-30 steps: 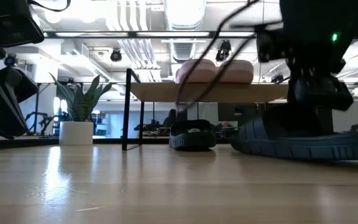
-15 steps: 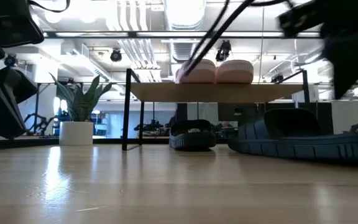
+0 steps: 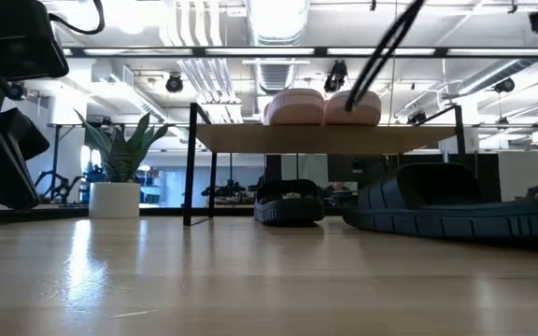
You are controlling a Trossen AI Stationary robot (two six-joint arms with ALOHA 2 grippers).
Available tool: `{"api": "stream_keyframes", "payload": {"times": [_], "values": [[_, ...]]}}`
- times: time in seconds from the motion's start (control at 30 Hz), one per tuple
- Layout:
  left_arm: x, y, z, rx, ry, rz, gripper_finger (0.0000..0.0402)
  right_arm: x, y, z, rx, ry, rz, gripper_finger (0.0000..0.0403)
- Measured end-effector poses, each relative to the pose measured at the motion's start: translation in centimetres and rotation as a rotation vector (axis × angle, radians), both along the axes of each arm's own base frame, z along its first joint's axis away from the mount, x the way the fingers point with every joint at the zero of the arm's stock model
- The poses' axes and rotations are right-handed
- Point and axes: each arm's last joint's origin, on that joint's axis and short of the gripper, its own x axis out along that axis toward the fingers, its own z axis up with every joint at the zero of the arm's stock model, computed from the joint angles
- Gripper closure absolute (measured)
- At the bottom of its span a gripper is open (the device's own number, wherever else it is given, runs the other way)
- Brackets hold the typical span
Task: Pick and place slides into the shelf
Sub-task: Put the black slipper under the shelf
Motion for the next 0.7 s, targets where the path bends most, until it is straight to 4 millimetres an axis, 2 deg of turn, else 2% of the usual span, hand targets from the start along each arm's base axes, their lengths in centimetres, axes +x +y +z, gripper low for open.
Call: {"api": "stream_keyframes", "payload": {"times": [0.37,0.57,0.7], "values": [[0.1,-0.2,0.2,-0.031,-0.014,-0.009,0.0402,1.2,0.3,-2.5,-0.023,-0.012,0.064,0.0394],[0.1,-0.2,0.2,-0.032,-0.014,-0.010,0.0402,2.7,-1.0,-3.9,-0.044,-0.045,0.121,0.0394],[0.1,-0.2,0.2,-0.032,-0.013,-0.010,0.0402,3.8,-2.4,-4.0,-0.083,-0.062,0.164,0.0394]]}}
